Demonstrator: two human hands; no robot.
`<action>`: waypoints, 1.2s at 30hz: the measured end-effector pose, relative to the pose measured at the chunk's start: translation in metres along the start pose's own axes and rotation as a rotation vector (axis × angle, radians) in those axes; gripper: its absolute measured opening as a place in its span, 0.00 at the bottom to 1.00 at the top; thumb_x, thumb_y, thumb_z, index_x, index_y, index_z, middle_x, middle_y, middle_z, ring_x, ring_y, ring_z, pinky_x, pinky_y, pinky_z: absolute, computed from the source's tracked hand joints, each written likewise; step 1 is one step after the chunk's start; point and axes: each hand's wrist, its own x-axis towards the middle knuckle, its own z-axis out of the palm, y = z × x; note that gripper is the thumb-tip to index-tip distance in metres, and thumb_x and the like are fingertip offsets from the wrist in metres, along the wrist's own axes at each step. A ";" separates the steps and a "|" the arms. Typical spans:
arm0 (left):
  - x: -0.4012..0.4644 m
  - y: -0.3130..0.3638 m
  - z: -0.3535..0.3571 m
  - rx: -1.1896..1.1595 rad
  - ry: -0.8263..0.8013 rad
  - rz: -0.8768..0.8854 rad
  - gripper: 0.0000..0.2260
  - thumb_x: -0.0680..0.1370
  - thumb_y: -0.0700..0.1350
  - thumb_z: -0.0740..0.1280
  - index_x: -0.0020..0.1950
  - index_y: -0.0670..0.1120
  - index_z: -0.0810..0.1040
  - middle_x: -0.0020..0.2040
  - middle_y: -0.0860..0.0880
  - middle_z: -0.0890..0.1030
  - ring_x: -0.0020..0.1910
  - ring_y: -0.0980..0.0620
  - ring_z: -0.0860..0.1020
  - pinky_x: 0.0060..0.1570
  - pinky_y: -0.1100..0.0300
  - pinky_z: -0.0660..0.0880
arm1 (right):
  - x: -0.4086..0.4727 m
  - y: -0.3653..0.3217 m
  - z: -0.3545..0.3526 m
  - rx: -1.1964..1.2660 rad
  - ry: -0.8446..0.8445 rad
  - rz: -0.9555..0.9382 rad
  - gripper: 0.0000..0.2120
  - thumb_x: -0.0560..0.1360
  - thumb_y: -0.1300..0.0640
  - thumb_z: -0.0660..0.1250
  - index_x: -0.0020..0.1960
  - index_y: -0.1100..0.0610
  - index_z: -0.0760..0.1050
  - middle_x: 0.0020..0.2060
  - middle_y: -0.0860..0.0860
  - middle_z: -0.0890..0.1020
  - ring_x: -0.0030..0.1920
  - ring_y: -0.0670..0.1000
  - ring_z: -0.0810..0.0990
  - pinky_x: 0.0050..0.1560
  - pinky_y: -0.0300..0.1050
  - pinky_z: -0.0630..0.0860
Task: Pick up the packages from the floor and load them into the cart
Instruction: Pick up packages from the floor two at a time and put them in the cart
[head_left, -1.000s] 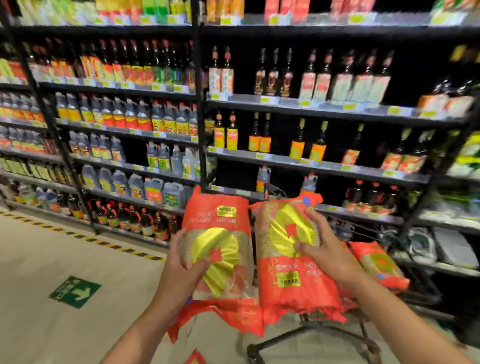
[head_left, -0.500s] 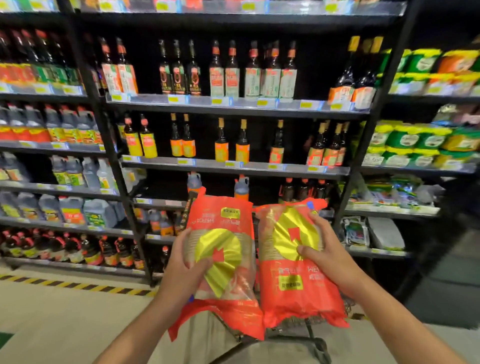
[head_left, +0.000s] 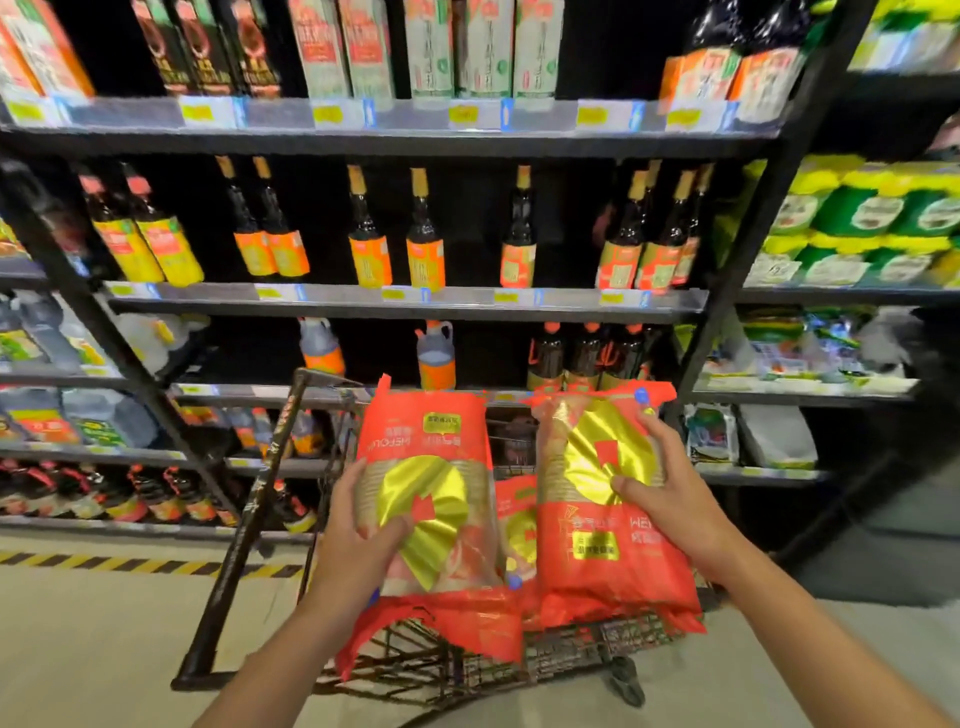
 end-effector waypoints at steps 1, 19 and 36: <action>0.011 -0.006 0.007 0.007 0.002 -0.018 0.32 0.77 0.41 0.72 0.74 0.63 0.63 0.64 0.54 0.75 0.57 0.53 0.79 0.50 0.54 0.79 | 0.012 0.010 -0.004 -0.019 0.010 0.006 0.35 0.76 0.62 0.72 0.75 0.40 0.61 0.65 0.27 0.68 0.65 0.43 0.75 0.65 0.56 0.76; 0.092 -0.099 0.174 0.111 0.044 -0.263 0.35 0.70 0.44 0.76 0.73 0.55 0.64 0.61 0.59 0.73 0.49 0.80 0.74 0.45 0.81 0.70 | 0.163 0.185 -0.055 -0.033 -0.093 0.130 0.42 0.64 0.42 0.80 0.73 0.38 0.65 0.72 0.42 0.72 0.73 0.49 0.71 0.73 0.59 0.69; 0.171 -0.198 0.246 0.164 0.030 -0.458 0.35 0.73 0.39 0.74 0.75 0.54 0.61 0.66 0.56 0.74 0.59 0.72 0.75 0.57 0.73 0.73 | 0.237 0.329 -0.072 -0.214 -0.234 0.338 0.42 0.67 0.53 0.76 0.76 0.38 0.62 0.73 0.40 0.69 0.74 0.48 0.68 0.72 0.59 0.69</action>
